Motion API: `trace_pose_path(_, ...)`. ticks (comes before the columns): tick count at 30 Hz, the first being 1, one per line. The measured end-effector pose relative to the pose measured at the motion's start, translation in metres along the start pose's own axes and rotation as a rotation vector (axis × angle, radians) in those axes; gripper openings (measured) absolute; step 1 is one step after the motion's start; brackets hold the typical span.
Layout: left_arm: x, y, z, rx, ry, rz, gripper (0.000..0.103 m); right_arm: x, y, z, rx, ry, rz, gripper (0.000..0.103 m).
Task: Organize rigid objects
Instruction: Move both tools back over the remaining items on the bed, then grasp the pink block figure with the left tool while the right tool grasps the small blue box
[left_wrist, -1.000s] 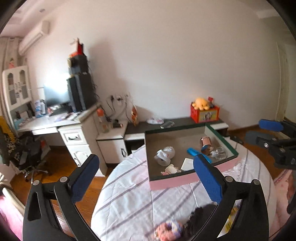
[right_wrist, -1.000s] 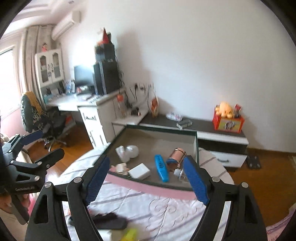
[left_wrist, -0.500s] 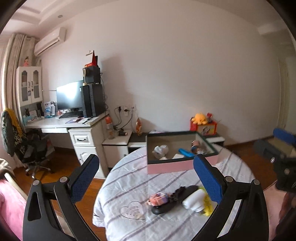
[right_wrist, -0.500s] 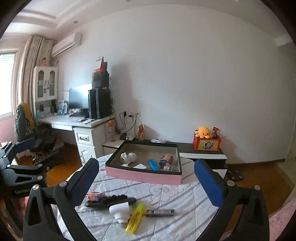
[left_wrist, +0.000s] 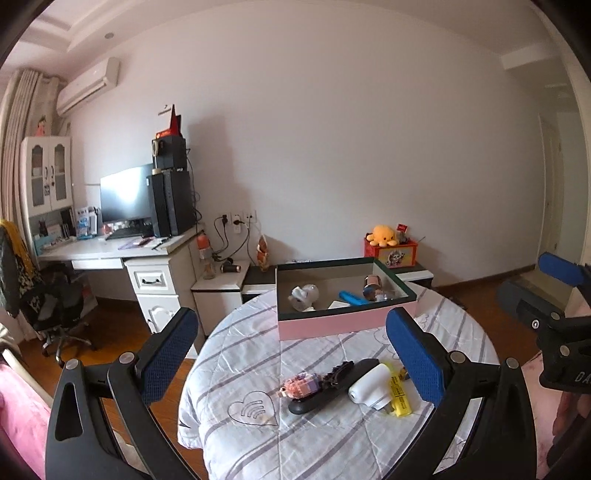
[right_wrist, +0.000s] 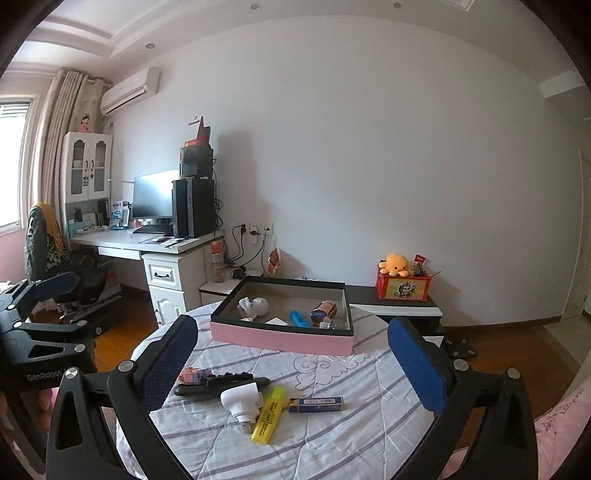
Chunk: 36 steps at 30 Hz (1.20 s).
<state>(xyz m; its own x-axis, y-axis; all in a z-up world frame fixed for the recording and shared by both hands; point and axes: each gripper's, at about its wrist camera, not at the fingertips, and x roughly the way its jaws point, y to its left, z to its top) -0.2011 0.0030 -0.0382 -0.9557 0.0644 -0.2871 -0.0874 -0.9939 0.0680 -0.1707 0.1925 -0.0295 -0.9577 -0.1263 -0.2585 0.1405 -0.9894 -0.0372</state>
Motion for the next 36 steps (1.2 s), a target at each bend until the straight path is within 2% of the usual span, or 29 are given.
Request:
trace_pose_path(7,0.004,0.001,0.001,0.003,0.002,0.002,0.103,0.004,0.002,-0.003,0.000,0.012,0.009,0.103)
trace_pose_path(16,0.025,0.002,-0.008,0.010,0.057,-0.013,0.103,0.020,-0.001,-0.009,0.012,0.056,0.017,0.103)
trace_pose_path(20,0.040,0.008,-0.019,-0.008,0.108,-0.024,0.103,0.033,-0.006,-0.018,0.022,0.090,0.010,0.103)
trace_pose_path(24,0.058,0.012,-0.036,-0.020,0.173,-0.021,0.103,0.055,-0.010,-0.037,0.043,0.161,-0.001,0.103)
trace_pose_path(32,0.093,0.012,-0.076,0.003,0.314,-0.025,0.103,0.110,-0.006,-0.094,0.067,0.370,0.031,0.103)
trace_pose_path(36,0.104,0.015,-0.090,0.016,0.361,-0.023,0.103,0.119,-0.004,-0.115,0.069,0.434,0.059,0.103)
